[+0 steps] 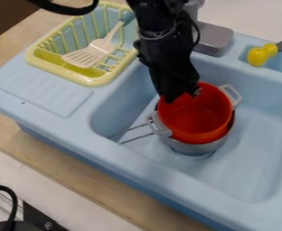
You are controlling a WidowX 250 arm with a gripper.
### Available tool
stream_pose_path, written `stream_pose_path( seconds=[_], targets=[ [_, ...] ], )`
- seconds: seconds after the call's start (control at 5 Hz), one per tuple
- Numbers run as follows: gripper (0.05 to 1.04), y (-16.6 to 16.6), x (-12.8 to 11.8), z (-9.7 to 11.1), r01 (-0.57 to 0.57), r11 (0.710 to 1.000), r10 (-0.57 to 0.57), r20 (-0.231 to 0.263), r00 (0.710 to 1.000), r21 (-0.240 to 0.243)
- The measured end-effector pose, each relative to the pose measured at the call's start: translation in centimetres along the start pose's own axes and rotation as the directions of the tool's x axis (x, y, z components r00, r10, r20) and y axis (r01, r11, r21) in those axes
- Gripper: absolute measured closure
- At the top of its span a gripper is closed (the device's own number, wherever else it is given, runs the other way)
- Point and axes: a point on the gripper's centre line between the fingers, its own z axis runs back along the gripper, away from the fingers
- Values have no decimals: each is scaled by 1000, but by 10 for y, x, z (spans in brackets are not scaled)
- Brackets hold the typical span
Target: Move red pot to the right side of the sink
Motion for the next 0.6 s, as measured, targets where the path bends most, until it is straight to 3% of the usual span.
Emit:
stream_pose_path(
  seconds=[0.4,0.6],
  targets=[
    [1030,18,3,6,-58,993,58,3,998,104],
    [1030,20,3,24,-90,992,88,32,996,84]
  ],
)
